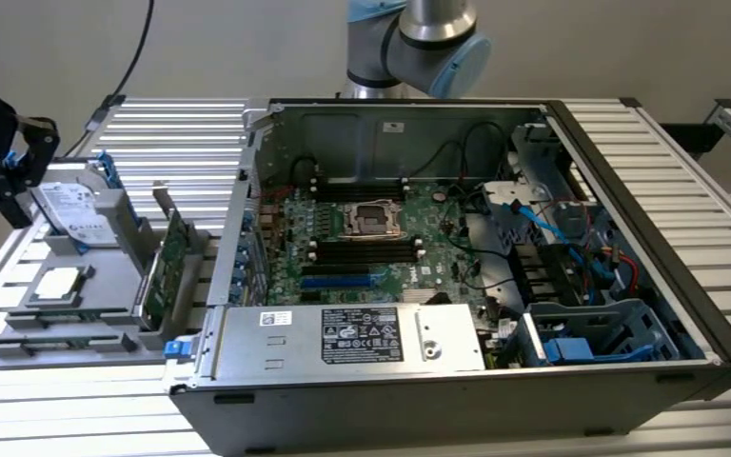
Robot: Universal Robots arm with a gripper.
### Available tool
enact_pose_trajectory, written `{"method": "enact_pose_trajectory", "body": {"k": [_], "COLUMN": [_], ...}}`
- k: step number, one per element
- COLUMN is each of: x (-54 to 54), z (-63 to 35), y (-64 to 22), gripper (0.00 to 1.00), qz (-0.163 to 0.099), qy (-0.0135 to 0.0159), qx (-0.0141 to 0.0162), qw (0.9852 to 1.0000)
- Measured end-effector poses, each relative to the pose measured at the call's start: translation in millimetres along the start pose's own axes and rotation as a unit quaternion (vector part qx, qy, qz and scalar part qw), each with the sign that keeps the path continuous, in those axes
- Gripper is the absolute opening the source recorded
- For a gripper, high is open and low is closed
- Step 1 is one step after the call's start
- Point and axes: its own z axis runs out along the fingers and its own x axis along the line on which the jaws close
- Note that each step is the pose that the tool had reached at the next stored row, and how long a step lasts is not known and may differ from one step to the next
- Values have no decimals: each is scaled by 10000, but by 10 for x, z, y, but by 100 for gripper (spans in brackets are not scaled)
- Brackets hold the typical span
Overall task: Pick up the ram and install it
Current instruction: 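Pick up the ram and move it above insertion slot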
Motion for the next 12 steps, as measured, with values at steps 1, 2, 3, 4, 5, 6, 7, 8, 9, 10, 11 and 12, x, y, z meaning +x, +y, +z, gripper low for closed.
{"method": "enact_pose_trajectory", "body": {"k": [1,2,3,4,5,6,7,8,9,10,11,12], "x": [0,0,0,-1,-1,-1,-1,-1,-1,-1,-1,-1], "z": [5,8,13,17,21,25,29,33,36,40,42,45], "y": [0,-1,-1,-1,-1,-1,-1,-2,-2,-2,-2,-2], "gripper": [11,11,11,11,11,11,11,11,11,11,11,11], "qz": [-99,-185,-278,-367,-457,-547,-636,-731,-820,-907,-997,-1091], "qy": [5,11,15,20,24,29,34,38,43,47,53,58], "qx": [4,7,10,13,16,20,23,26,29,33,36,39], "qw": [10000,9998,9996,9993,9990,9985,9980,9973,9966,9959,9950,9940]}}
